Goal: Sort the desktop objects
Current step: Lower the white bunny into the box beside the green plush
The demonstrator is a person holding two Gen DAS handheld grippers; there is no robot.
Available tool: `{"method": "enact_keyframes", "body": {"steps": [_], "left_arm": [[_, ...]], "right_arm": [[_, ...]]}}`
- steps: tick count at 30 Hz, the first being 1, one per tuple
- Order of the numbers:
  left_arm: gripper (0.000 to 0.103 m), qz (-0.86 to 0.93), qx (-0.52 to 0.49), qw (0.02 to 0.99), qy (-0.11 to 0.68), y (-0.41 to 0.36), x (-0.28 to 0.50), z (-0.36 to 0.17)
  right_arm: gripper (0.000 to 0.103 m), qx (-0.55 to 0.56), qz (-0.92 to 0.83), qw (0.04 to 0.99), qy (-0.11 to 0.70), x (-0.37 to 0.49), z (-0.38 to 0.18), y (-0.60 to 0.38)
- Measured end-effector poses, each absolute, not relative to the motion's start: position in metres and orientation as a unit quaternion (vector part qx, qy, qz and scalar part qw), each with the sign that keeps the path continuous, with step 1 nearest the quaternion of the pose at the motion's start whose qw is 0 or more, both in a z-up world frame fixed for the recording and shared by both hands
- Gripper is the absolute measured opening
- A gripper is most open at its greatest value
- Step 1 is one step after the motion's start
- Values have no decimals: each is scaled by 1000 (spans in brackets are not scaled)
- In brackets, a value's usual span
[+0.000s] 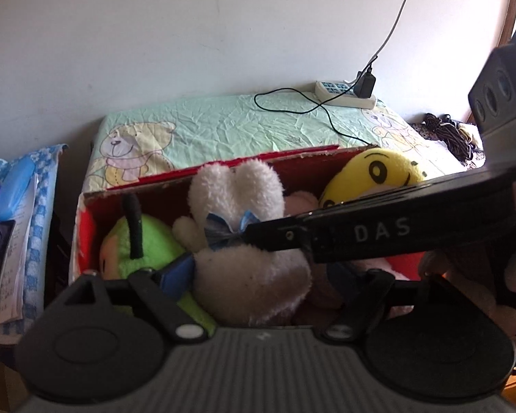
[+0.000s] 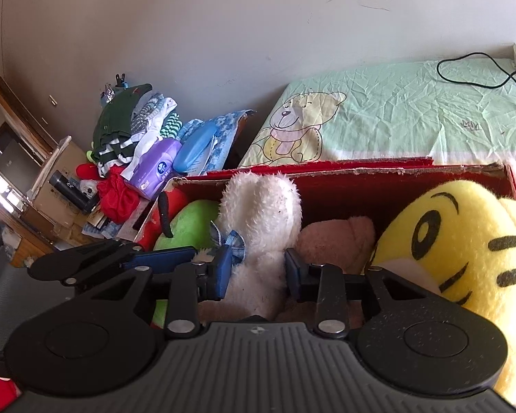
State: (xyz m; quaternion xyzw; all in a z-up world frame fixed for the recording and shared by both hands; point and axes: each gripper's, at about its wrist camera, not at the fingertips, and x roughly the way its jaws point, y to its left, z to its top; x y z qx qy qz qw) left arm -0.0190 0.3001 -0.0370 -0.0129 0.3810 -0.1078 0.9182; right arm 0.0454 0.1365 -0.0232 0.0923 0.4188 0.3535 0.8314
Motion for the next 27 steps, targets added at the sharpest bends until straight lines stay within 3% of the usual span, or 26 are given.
{"method": "enact_keyframes", "body": {"steps": [10, 22, 27], "left_arm": [[86, -127, -20, 914, 384, 296, -23, -42], [88, -123, -23, 915, 383, 297, -26, -47], [88, -123, -37, 915, 383, 300, -28, -45]], "right_arm": [[31, 18, 339, 845, 414, 44, -22, 159], [35, 82, 337, 850, 397, 29, -14, 131], [23, 85, 339, 845, 404, 27, -17, 132]]}}
